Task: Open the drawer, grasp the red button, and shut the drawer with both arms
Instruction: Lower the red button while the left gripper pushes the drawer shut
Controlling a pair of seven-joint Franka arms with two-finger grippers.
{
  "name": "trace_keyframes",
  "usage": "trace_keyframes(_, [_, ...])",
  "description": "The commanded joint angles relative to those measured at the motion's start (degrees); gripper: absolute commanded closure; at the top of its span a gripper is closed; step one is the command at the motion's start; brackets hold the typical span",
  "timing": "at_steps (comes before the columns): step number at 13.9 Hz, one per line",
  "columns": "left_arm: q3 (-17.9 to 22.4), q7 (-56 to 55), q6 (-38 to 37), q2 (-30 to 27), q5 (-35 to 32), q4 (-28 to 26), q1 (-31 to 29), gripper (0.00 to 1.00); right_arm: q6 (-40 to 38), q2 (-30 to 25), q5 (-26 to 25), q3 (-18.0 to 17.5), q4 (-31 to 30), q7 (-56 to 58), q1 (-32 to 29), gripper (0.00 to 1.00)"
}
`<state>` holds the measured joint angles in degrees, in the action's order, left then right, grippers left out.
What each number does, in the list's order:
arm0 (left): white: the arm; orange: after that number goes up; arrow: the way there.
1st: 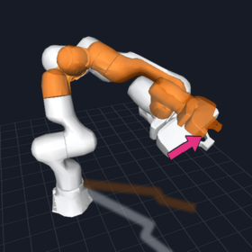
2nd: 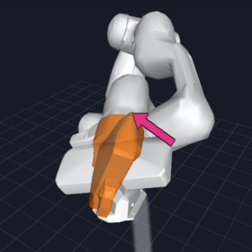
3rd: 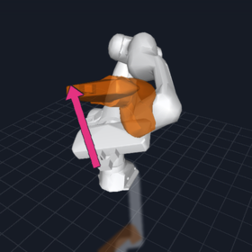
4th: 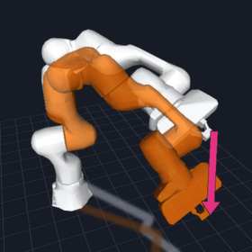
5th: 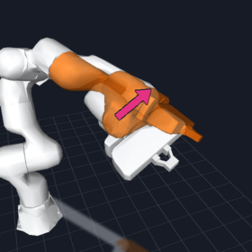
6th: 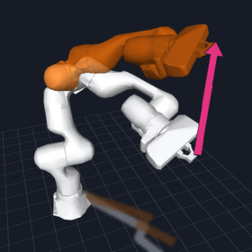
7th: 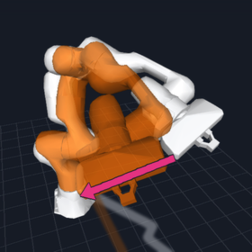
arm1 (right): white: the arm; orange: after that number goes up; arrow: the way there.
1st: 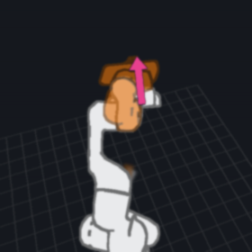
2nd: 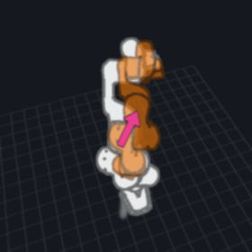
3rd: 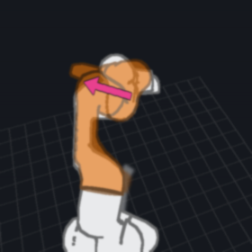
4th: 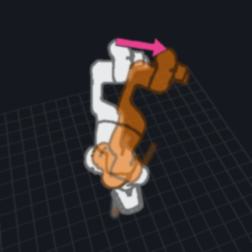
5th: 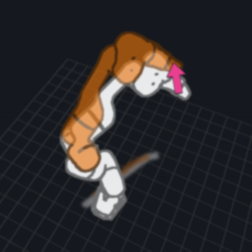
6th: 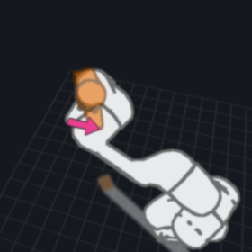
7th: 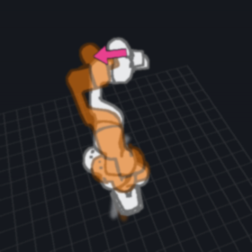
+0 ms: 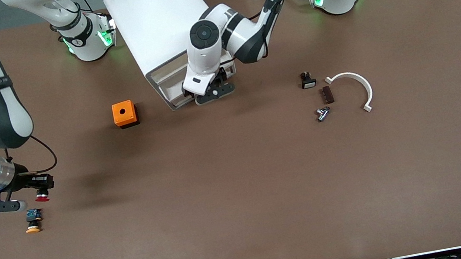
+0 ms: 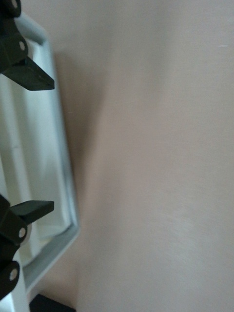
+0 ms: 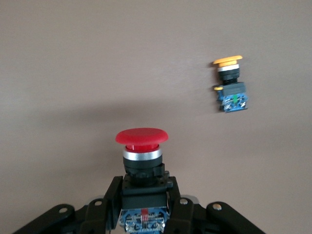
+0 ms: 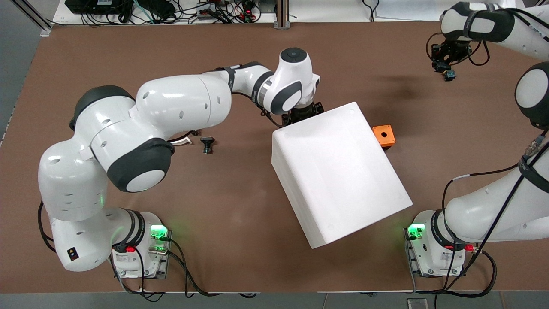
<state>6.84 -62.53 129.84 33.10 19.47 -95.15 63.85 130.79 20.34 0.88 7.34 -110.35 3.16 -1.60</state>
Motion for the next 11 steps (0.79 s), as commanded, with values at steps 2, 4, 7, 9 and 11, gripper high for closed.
trace_keyframes(2, [-1.83,-2.07,-4.42,-1.64,0.48,-1.09,0.40,0.01,6.39,5.84,-0.44,-1.36,1.01,2.02,-2.35,1.00])
trace_keyframes(4, [-2.88,-2.77,-4.77,-1.55,0.48,-1.09,0.40,0.01,9.91,8.47,-0.44,-1.36,1.62,3.07,-2.62,1.00])
trace_keyframes(7, [-3.33,-3.65,-4.77,-1.29,0.48,-0.74,0.40,0.01,10.54,13.05,0.09,-1.36,5.31,3.26,-2.80,1.00])
trace_keyframes(9, [-3.33,-3.74,-4.77,-1.28,0.48,-0.56,0.05,0.01,10.71,14.63,0.18,-1.45,6.98,3.17,-2.71,1.00])
trace_keyframes(11, [-2.10,-3.56,-5.99,-1.64,-0.39,0.13,-1.00,0.00,10.71,16.21,0.18,-1.45,8.83,2.73,-2.80,1.00])
